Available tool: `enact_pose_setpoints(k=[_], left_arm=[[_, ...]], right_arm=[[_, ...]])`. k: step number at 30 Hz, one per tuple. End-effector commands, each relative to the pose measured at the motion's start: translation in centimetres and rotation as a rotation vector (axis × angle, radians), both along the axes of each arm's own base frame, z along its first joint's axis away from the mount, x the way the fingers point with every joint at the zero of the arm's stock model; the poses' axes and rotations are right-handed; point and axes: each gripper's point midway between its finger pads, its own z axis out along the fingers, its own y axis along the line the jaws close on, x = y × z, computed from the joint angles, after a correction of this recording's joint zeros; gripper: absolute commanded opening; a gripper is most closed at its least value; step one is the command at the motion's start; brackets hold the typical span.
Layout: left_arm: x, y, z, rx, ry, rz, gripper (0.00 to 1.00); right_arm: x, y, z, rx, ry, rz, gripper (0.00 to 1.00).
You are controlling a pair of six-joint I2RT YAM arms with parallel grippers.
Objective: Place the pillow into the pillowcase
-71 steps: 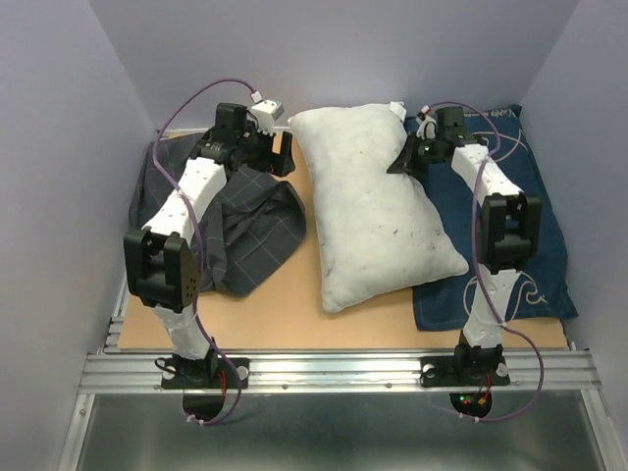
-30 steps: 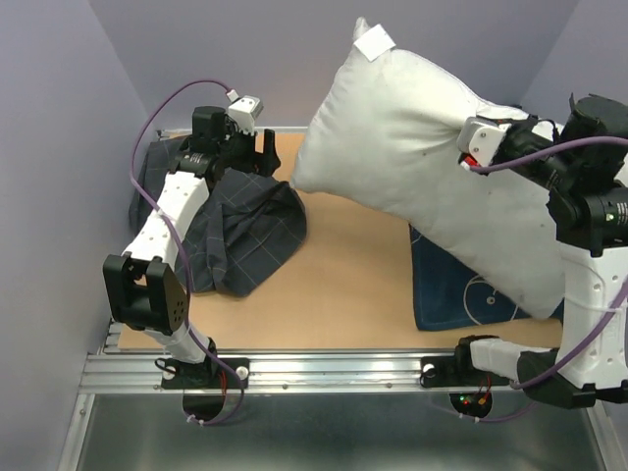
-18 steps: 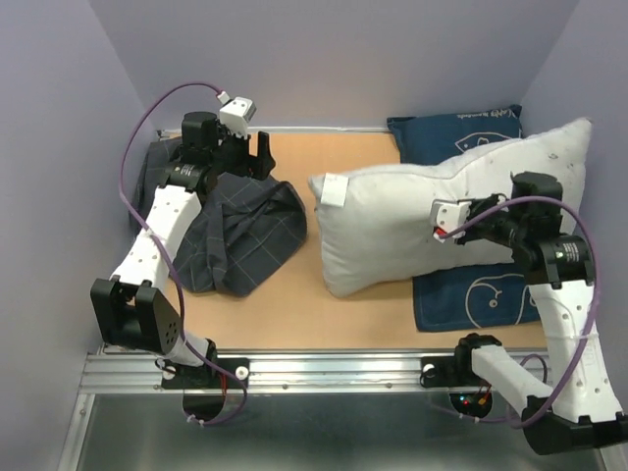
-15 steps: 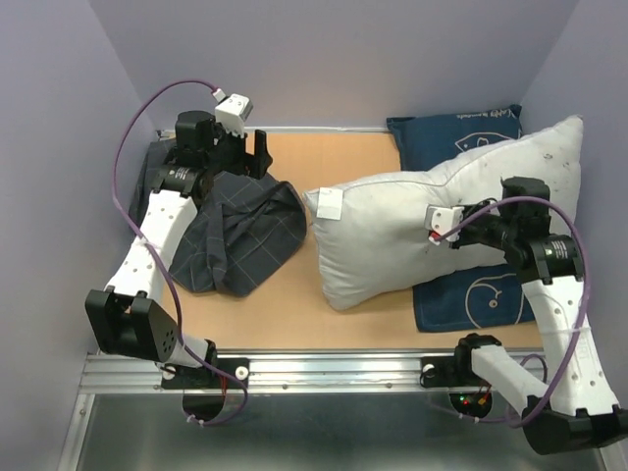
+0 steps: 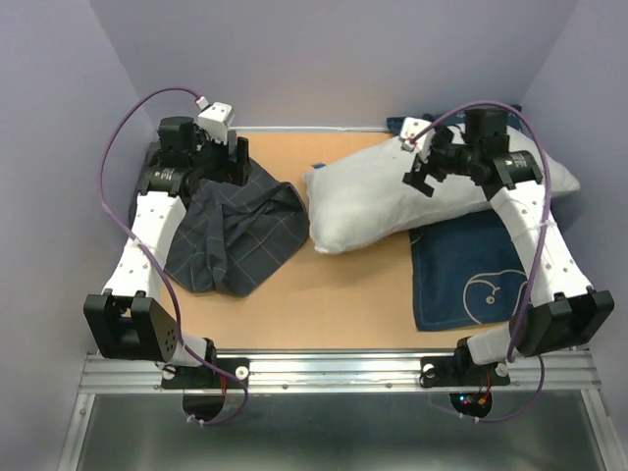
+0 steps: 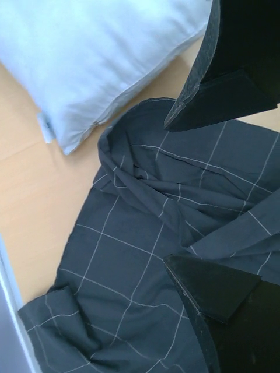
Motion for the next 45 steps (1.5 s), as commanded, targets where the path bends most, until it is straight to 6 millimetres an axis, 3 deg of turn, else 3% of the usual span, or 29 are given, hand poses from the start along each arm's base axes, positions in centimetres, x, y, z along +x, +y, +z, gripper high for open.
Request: enact_pose_setpoints(k=[1,4,6,8,9,11,14,17,19,22,25,26,28,29,31,33,35,36,38,40,45], left_arm=[[-1.3,0.2,1.2,-0.053,0.006,-0.074,0.99],[-2.2,0.1,1.0,-0.058,0.014,-0.095,0.99],[-2.9,0.0,0.9,-0.049,0.009,-0.117,0.99],[-3.3,0.1,0.9,-0.042,0.004,-0.113,0.99],[-3.8,0.1,0.8,-0.042,0.005,-0.115,0.99],[-4.2,0.2,0.6,-0.041,0.008,-0.114,0.99],[-4.9,0.4,0.1,-0.033,0.014,-0.102,0.99],[-5.3,0.7,-0.5,-0.032,0.030,-0.080,0.99],[-5.3,0.9,-1.1,-0.041,0.054,-0.058,0.99],[-4.6,1.7,-3.1,-0.031,0.114,0.006,0.99],[-3.7,2.2,-4.7,0.019,0.144,0.007,0.99],[-3.4,2.2,-5.0,0.046,0.141,0.003,0.99],[-2.0,2.8,-5.6,0.137,0.133,-0.020,0.99],[-1.6,2.4,-5.9,0.175,0.132,-0.045,0.99],[0.0,2.1,-6.6,0.248,0.128,-0.103,0.99],[1.9,1.0,-7.1,0.294,0.108,-0.158,0.99],[3.3,0.1,-7.7,0.317,0.103,-0.187,0.99],[4.4,-0.4,-9.3,0.327,0.126,-0.205,0.99],[6.2,-1.8,-9.1,0.343,0.099,-0.243,0.99],[7.8,-3.5,-10.9,0.359,0.117,-0.293,0.99],[9.4,-8.1,-13.6,0.360,0.113,-0.407,0.99]], right_arm=[[-2.6,6.3,-0.4,-0.076,-0.019,0.176,0.98],[-2.1,8.1,-2.9,-0.149,0.024,0.173,0.99],[-0.7,8.9,-4.6,-0.177,0.077,0.164,0.99],[0.8,9.5,-4.0,-0.177,0.070,0.148,0.99],[1.9,10.0,-5.6,-0.187,0.116,0.141,1.00],[3.0,10.6,-6.0,-0.185,0.130,0.135,1.00],[4.6,11.1,-8.4,-0.233,0.173,0.152,1.00],[4.3,9.4,-14.2,-0.379,0.264,0.195,1.00],[2.8,7.7,-19.3,-0.474,0.377,0.239,1.00],[-0.1,5.9,-24.0,-0.552,0.571,0.286,0.98],[-2.4,5.7,-25.2,-0.509,0.703,0.289,0.88],[-2.5,6.2,-24.7,-0.471,0.701,0.299,0.84],[-1.6,7.0,-23.7,-0.403,0.675,0.259,0.67],[-1.4,7.7,-22.5,-0.362,0.650,0.261,0.53],[-1.1,8.2,-21.4,-0.310,0.632,0.237,0.33],[-1.0,8.3,-19.9,-0.262,0.615,0.213,0.00],[-0.8,8.1,-19.0,-0.231,0.603,0.194,0.01],[-0.7,7.9,-18.4,-0.220,0.595,0.188,0.00],[-0.5,7.1,-17.2,-0.205,0.569,0.168,0.00],[-0.3,6.0,-15.9,-0.192,0.543,0.143,0.01],[0.2,4.0,-13.2,-0.127,0.521,0.080,0.00]])
